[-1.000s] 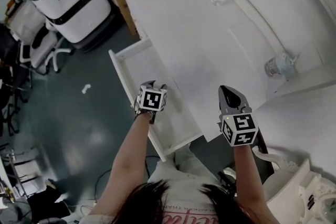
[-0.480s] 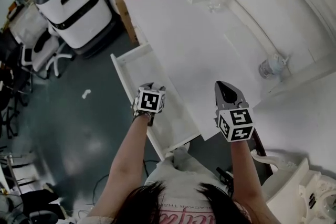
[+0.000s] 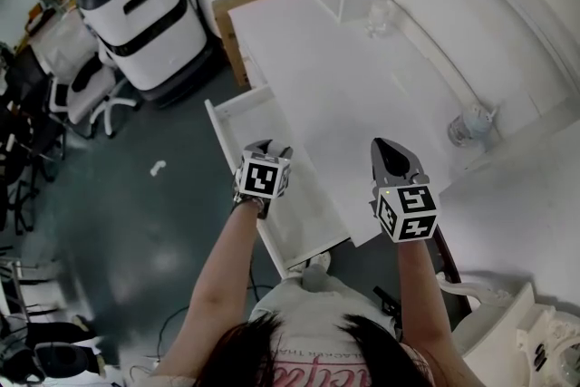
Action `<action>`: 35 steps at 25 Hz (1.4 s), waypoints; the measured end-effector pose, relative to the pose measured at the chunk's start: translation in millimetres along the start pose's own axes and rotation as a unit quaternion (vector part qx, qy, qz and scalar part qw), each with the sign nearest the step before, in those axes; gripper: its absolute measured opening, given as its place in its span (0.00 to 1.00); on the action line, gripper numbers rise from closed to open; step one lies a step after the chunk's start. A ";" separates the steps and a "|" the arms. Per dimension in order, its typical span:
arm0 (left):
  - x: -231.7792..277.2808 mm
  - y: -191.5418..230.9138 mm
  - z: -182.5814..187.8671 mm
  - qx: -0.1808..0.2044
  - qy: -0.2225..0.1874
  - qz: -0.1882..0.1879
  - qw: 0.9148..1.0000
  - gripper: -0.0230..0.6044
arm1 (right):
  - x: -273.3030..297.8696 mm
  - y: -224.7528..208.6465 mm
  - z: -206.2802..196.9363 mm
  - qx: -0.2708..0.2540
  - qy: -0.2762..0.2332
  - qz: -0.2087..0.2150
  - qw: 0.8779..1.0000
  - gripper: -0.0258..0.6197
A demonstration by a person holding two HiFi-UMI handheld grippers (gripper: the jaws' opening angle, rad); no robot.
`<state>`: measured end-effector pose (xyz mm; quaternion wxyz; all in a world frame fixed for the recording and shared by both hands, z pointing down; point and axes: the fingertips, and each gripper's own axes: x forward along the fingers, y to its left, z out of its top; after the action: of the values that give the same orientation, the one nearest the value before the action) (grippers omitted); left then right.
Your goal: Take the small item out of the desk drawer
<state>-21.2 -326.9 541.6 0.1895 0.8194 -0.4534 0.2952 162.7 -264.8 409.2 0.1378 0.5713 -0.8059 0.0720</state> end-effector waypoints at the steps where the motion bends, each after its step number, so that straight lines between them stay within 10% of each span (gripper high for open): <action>1: -3.2 -0.4 3.4 0.002 -0.005 0.000 1.000 0.35 | -1.0 0.4 2.5 -0.001 -0.002 0.000 1.000 0.04; 20: -65.1 0.0 73.9 0.023 -0.121 0.012 0.992 0.35 | -8.1 16.1 49.2 -0.015 -0.046 0.005 0.999 0.04; 35: -130.6 1.0 140.0 0.054 -0.239 0.038 0.969 0.35 | -19.0 28.4 89.8 -0.039 -0.085 0.006 0.996 0.04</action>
<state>-32.5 -326.0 350.5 0.0195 0.8576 -0.4994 0.1215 129.3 -262.6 319.1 0.0908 0.5647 -0.8203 -0.0073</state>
